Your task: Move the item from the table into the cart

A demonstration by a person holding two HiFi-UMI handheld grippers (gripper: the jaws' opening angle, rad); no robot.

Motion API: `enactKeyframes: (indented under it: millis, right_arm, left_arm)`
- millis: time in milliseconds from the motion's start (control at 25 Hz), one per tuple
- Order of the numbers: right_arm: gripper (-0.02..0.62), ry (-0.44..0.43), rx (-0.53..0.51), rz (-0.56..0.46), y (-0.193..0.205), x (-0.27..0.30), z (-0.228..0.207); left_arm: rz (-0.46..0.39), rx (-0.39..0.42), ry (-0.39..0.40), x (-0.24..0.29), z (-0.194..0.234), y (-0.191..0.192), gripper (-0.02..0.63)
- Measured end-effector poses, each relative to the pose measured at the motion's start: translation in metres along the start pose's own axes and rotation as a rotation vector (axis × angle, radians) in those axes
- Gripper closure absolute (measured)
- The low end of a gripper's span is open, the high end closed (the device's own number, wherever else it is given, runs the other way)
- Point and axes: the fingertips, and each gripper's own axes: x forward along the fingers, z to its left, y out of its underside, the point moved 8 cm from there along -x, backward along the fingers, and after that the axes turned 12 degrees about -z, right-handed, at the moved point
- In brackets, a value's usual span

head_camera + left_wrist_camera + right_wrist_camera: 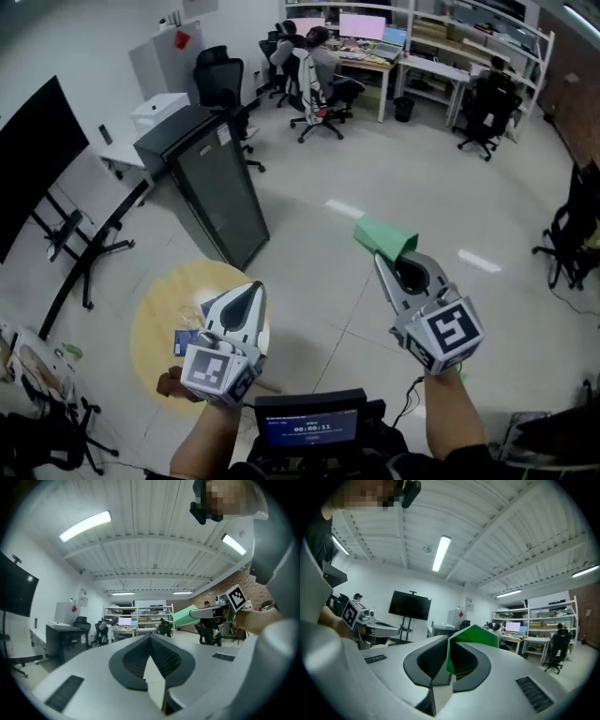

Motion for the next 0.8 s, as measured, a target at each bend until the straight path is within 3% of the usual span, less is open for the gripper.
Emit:
enactKeyframes:
  millis: [160, 400, 560, 720, 800]
  right_arm:
    - [0.595, 0.165, -0.046, 0.002, 0.0, -0.099, -0.108]
    - [0.595, 0.445, -0.135, 0.049, -0.009, -0.204, -0.211]
    - [0.595, 0.674, -0.173, 0.077, -0.022, -0.295, -0.249]
    - [0.595, 0.88, -0.228, 0.105, -0.017, -0.349, -0.267]
    - [0.595, 0.986, -0.248, 0.128, -0.02, -0.399, -0.276]
  left_arm:
    - [0.004, -0.04, 0.21, 0.115, -0.113, 0.029, 0.604]
    - [-0.039, -0.09, 0.507, 0.252, -0.223, 0.046, 0.604]
    - [-0.039, -0.123, 0.718, 0.318, -0.311, 0.06, 0.604]
    - [-0.041, -0.173, 0.903, 0.373, -0.37, 0.085, 0.604]
    - [-0.035, -0.202, 1.007, 0.392, -0.428, 0.094, 0.604]
